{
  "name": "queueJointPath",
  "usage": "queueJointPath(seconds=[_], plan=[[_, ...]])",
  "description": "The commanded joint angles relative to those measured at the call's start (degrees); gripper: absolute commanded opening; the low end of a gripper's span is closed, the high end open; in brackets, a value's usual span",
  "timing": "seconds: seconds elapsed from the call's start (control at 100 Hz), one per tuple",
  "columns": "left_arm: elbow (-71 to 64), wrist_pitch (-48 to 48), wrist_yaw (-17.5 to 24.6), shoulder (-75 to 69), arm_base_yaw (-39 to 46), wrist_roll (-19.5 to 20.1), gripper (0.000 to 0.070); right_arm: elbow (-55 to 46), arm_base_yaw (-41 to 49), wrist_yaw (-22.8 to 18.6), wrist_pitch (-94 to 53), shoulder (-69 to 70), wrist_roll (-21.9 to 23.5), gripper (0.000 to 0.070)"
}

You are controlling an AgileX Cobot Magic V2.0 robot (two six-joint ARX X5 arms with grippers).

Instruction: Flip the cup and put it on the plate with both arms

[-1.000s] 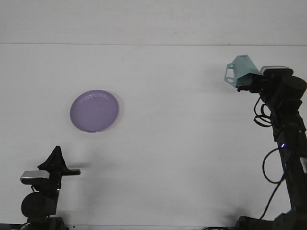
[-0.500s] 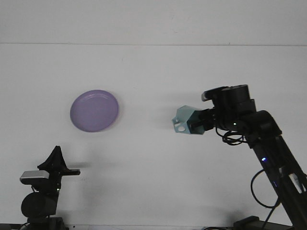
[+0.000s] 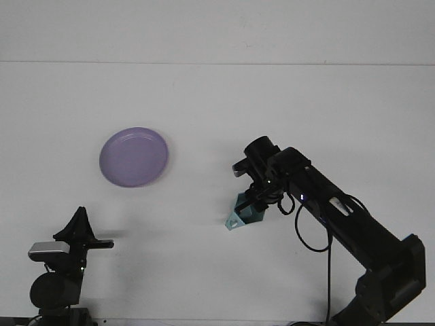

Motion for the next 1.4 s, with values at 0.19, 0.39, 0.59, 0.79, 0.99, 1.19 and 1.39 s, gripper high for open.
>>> queueJointPath(seconds=[0.19,0.39,0.59,0.79,0.99,1.19,1.39], plan=[[-0.7,0.8,0.2,-0.1,0.0,-0.2,0.0014,1.8,0.4,-0.1,0.3,2.4,-3.0,0.0008],[-0.7,0.7,0.2,-0.1,0.0,-0.2,0.0014,1.9,0.4,-0.1,-0.9,2.4,-4.4,0.0235],[-0.6,0.8,0.2,-0.1,0.0,-1.0,0.0015,3.9,-0.7,-0.2,-2.6,0.9,-5.6,0.0329],[0.4,0.9,0.2,-0.1,0.0,-7.5,0.0012,4.5,-3.7,-0.2,0.3,-7.8,-5.2,0.0327],[5.4,0.6,4.9,0.1,0.0,-10.7,0.0013,-1.5,-8.9,-1.4,10.8,-21.6,-5.1,0.0096],[14.9,-4.0,11.7,5.4,-0.2,-10.6,0.0013,-25.2,-15.8,-2.1,33.5,-42.2,-2.1,0.0],[28.2,-10.0,20.8,20.3,-0.8,-10.2,0.0013,-42.9,-20.5,-3.7,46.9,-58.3,-1.9,0.0]])
